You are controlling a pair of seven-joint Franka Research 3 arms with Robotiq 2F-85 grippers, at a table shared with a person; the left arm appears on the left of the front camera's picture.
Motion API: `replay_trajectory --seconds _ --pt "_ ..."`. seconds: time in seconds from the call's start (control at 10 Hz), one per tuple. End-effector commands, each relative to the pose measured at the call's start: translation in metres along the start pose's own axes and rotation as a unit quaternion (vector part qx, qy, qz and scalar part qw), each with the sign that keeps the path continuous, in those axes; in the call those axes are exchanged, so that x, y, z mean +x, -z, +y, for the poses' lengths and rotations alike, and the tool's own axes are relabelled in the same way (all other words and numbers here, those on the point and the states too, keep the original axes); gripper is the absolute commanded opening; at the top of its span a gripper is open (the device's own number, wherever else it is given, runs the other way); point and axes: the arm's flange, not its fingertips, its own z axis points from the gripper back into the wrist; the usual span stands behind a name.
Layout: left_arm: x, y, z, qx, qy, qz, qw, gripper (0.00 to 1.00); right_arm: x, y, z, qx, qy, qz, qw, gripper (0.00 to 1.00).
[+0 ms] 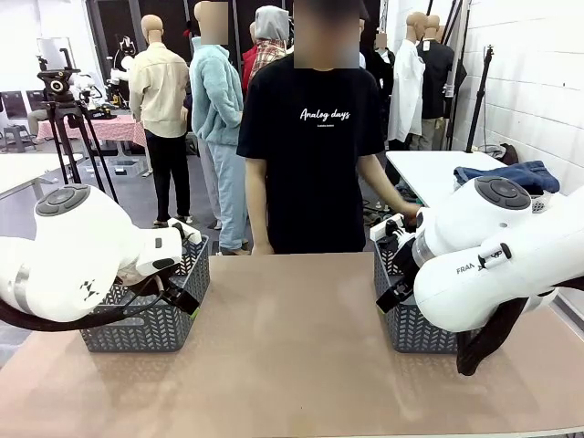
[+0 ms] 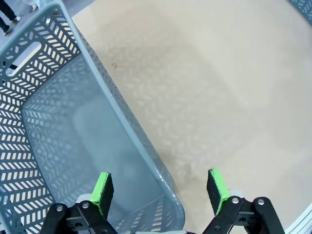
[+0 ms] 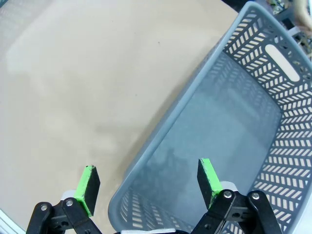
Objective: Sort the tops and bottoms.
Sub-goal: Lift clothes from the center of the table with your left hand.
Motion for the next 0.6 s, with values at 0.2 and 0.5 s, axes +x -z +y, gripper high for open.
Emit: replay_trajectory --seconds 0.2,0.5 --pt "-0.0004 0.0 0.0014 0.0 -0.002 0.0 1.0 1.0 0.0 0.0 -0.0001 0.0 0.0 0.0 1.0 1.0" --pt "-0.0004 0.0 0.0014 0.0 -0.002 0.0 1.0 1.0 0.0 0.0 -0.0001 0.0 0.0 0.0 1.0 1.0"
